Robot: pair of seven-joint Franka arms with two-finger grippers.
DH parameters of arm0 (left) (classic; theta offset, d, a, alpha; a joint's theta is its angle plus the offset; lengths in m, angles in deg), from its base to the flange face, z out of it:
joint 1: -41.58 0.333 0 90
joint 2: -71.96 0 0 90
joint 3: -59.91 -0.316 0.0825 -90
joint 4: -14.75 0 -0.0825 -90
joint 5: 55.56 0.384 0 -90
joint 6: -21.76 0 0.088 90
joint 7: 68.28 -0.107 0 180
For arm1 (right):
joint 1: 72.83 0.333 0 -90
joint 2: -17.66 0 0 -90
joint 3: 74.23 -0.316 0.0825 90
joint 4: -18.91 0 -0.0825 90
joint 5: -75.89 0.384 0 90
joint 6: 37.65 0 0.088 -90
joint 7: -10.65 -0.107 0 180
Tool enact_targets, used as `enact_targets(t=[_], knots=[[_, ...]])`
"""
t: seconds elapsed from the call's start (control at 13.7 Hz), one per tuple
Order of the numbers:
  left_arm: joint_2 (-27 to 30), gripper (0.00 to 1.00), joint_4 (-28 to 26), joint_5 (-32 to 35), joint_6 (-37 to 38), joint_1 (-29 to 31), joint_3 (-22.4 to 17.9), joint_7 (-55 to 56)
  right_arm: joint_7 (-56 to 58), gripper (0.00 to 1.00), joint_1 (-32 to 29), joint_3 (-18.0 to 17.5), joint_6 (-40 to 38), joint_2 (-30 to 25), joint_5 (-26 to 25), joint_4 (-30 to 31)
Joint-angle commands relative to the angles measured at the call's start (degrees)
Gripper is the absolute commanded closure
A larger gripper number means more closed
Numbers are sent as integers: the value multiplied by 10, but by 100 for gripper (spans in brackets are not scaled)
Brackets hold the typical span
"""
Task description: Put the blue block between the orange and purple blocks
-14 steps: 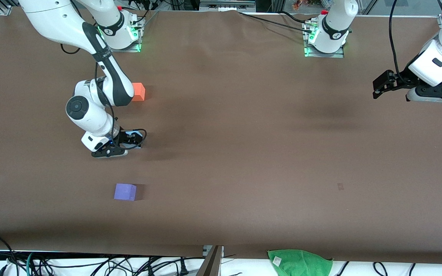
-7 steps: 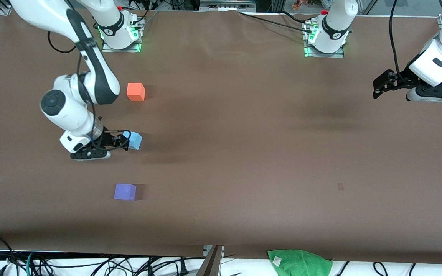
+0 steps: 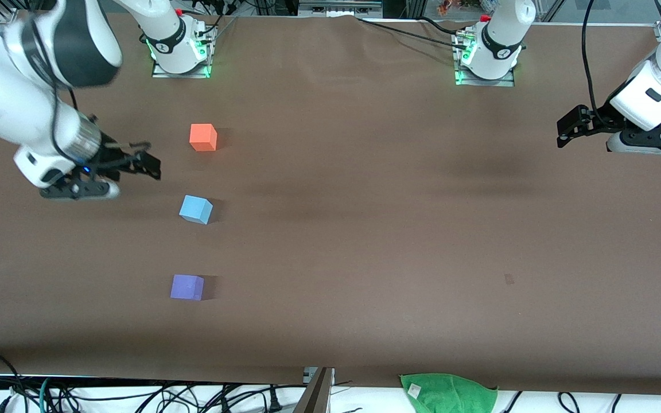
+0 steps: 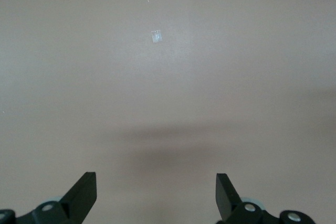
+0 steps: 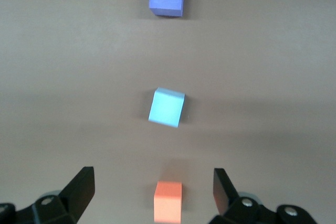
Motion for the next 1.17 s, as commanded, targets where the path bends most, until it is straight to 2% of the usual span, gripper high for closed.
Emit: enact_targets(t=[0.0,0.22,0.36,1.09], knots=[[-8,0,20,8,16,-4,0,-4,-7,0,-3,-3,-68,-44,-7,-18],[-8,0,20,8,16,-4,0,-4,-3,0,-2,-5,-98,-75,-13,-20],[-8,0,20,8,16,-4,0,-4,4,0,-3,-11,-98,-75,-34,-31],[-9,0,20,8,16,-4,0,-5,50,0,-3,9,-123,-64,-59,-65]])
